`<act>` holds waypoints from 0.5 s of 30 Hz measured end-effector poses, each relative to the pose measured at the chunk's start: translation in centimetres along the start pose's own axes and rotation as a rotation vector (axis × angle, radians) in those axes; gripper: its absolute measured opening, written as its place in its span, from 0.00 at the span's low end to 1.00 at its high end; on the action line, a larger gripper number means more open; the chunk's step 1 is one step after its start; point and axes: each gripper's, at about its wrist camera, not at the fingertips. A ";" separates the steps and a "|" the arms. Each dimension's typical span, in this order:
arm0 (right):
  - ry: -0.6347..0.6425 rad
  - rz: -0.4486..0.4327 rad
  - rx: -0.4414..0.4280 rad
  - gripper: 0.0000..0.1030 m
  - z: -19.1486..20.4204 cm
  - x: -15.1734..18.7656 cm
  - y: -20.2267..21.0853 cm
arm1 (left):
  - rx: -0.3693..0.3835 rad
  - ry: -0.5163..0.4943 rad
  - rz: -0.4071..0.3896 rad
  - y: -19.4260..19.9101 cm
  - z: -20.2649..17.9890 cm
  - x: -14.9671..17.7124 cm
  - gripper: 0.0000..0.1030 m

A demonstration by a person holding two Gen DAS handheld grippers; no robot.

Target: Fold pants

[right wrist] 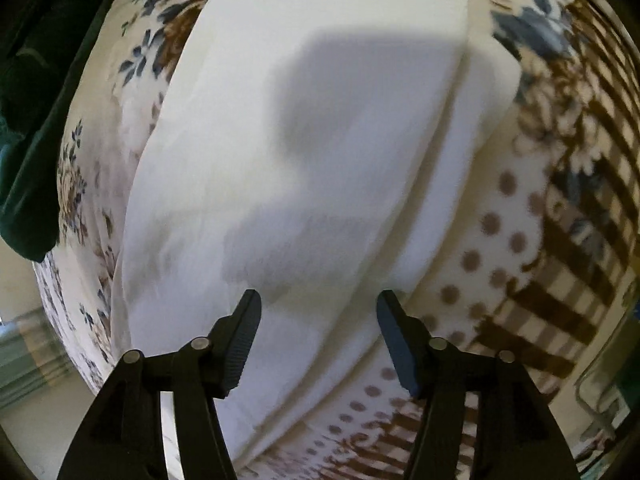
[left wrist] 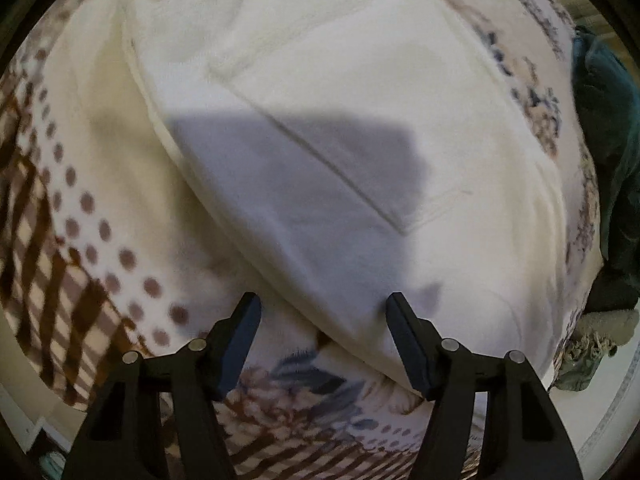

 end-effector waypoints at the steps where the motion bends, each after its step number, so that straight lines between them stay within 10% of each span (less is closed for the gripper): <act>1: 0.001 -0.015 -0.004 0.19 0.1 0.1 -0.2 | 0.002 0.011 -0.003 -0.3 0.0 -0.2 0.61; 7: 0.065 -0.104 0.052 0.06 0.9 1.3 2.0 | 0.025 0.022 -0.114 1.2 0.1 -0.5 0.21; 15: 0.135 -0.120 0.068 0.06 0.7 2.7 5.8 | 0.069 -0.030 -0.137 3.8 1.0 0.0 0.12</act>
Point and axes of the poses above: each gripper's, at about its wrist camera, not at the fingertips, and y roughly against the way its jaws point, z to its left, x to its underside, and after that the axes turned 4 degrees about x, right-handed
